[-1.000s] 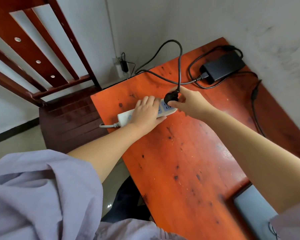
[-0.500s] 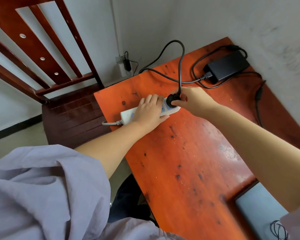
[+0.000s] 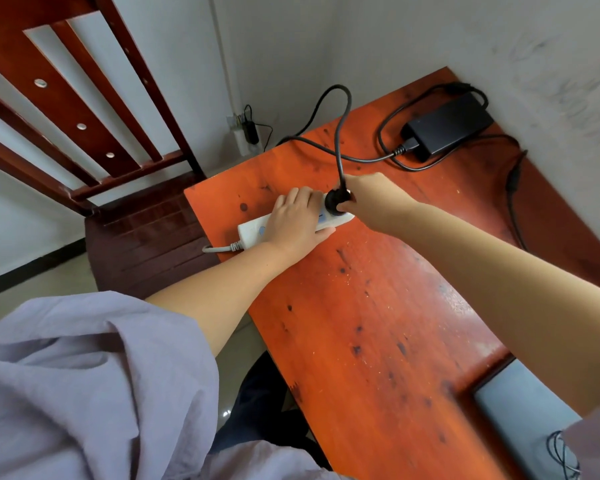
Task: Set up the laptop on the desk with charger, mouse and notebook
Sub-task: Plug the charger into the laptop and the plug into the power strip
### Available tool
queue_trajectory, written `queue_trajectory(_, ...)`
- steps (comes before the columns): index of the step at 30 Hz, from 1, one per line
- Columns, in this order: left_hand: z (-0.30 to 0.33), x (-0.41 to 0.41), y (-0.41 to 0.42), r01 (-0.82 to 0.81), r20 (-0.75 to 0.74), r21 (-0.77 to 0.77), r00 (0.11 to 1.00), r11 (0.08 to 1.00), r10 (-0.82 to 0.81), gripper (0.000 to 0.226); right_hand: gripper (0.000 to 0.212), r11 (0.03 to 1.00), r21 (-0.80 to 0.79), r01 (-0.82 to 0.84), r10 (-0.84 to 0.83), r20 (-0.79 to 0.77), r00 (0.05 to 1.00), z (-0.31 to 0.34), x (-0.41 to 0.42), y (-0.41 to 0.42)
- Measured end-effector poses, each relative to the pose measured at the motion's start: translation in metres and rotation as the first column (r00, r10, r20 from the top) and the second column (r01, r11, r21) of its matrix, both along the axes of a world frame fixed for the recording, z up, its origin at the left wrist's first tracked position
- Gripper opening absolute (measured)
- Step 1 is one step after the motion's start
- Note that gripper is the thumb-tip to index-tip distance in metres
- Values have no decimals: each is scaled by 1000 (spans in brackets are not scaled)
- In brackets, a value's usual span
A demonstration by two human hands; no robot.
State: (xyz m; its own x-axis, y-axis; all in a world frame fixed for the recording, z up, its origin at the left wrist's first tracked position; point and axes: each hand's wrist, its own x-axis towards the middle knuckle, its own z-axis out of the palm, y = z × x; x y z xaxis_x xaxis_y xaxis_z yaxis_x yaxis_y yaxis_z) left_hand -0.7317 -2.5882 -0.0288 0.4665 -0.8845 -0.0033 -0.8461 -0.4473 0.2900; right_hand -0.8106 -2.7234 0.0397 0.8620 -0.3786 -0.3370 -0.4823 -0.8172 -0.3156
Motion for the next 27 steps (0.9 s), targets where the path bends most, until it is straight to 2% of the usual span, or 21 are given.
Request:
queue_trajectory(5,1,1,0,2,-19,-24,1000,1000,-3,54,15,996,89,21,-28,68,997,-6,-11,3)
queue_trajectory(11,7,1,-4,-9,-48,93,999,996,13,60,23,996,-25,82,-83,-22,996,-4,-6,7)
queue_trajectory(14,16,2,-4,-16,-118,137,992,990,33,61,35,987,73,143,-141,-33,989,-5,-20,12)
queue_trajectory(17,31,-2,6,-6,-23,44,1000,999,7,53,54,956,161,246,-257,56,965,-2,-56,11)
queue_trajectory(19,41,-11,13,67,46,-58,997,996,-64,39,56,925,158,345,-367,141,920,1,-88,8)
queue_trajectory(22,53,-42,7,293,39,-120,956,948,-291,29,47,853,170,494,-520,181,835,2,-142,8)
queue_trajectory(27,65,-125,-45,666,67,-94,746,740,-663,31,38,697,149,701,-716,199,670,0,-238,28)
